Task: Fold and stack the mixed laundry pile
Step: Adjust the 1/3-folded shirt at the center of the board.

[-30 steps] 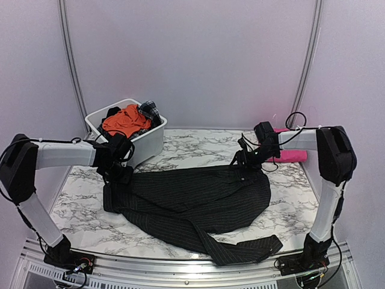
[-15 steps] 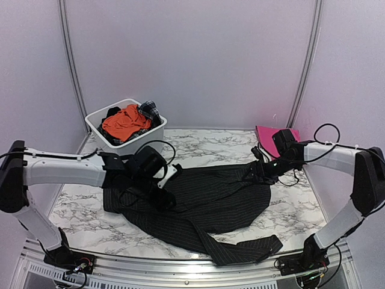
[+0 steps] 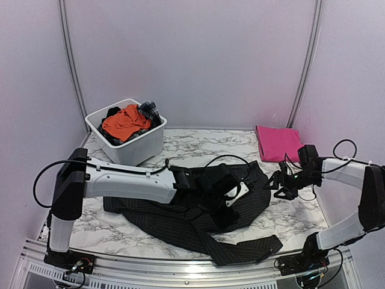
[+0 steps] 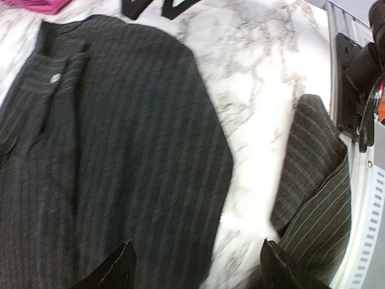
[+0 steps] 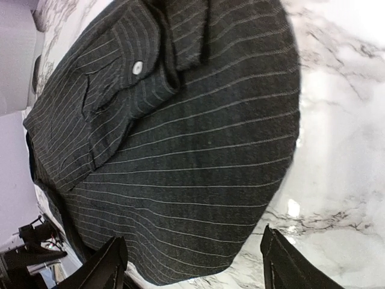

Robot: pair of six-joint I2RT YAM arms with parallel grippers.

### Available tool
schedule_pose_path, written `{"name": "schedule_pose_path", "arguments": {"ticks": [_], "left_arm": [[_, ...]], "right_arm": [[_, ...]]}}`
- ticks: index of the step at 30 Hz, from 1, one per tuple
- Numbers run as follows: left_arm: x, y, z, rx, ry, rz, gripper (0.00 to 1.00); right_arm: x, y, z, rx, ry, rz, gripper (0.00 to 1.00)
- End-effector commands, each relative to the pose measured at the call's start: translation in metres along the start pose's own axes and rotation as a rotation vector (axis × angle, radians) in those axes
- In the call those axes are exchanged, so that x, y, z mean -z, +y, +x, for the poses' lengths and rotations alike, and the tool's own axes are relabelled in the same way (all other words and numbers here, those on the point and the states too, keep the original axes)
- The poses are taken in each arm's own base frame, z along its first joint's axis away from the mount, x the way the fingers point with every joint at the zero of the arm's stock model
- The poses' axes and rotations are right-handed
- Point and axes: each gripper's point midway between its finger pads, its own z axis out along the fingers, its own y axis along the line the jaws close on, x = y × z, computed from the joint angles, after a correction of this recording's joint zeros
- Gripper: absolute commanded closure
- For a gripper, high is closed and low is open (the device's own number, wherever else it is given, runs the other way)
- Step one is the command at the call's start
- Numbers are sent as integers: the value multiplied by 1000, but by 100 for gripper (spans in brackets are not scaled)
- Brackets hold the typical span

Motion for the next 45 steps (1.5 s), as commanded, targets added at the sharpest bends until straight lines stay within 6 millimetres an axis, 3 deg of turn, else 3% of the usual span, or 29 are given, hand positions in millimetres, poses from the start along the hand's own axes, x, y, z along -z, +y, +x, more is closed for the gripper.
{"name": "schedule_pose_path", "arguments": {"ticks": [1, 5, 9, 13, 16, 20, 27, 33, 35, 39, 42, 45], "left_arm": [[-24, -15, 7, 6, 50, 16, 25], [-38, -25, -7, 6, 29, 49, 18], [-60, -27, -8, -17, 34, -9, 10], [-74, -19, -6, -14, 50, -70, 2], [-74, -11, -8, -13, 42, -109, 1], [-60, 27, -14, 125, 19, -203, 1], [-31, 73, -13, 268, -51, -220, 1], [-21, 137, 19, 525, -50, -243, 1], [-22, 150, 32, 567, -30, -256, 1], [-27, 172, 62, 660, 23, -265, 1], [-24, 177, 68, 660, 28, -277, 1], [-15, 178, 61, 634, 7, -281, 1]], "right_arm": [[-8, -18, 9, -95, 3, 20, 26], [-14, -17, 19, -146, 17, -24, 25], [-21, -7, 25, -169, 25, -91, 25], [-35, 23, 22, -140, 59, -171, 26], [-26, 45, 4, -96, 19, -192, 26], [-20, 80, -21, -31, -29, -277, 26], [-67, 108, -43, 44, 29, -290, 27], [-97, 131, -69, 72, 34, -290, 27], [-94, 138, -75, 97, 30, -287, 27], [-66, 149, -78, 184, 0, -252, 27], [-51, 138, -69, 207, -6, -200, 35], [-49, 119, -50, 203, 22, -141, 47]]}}
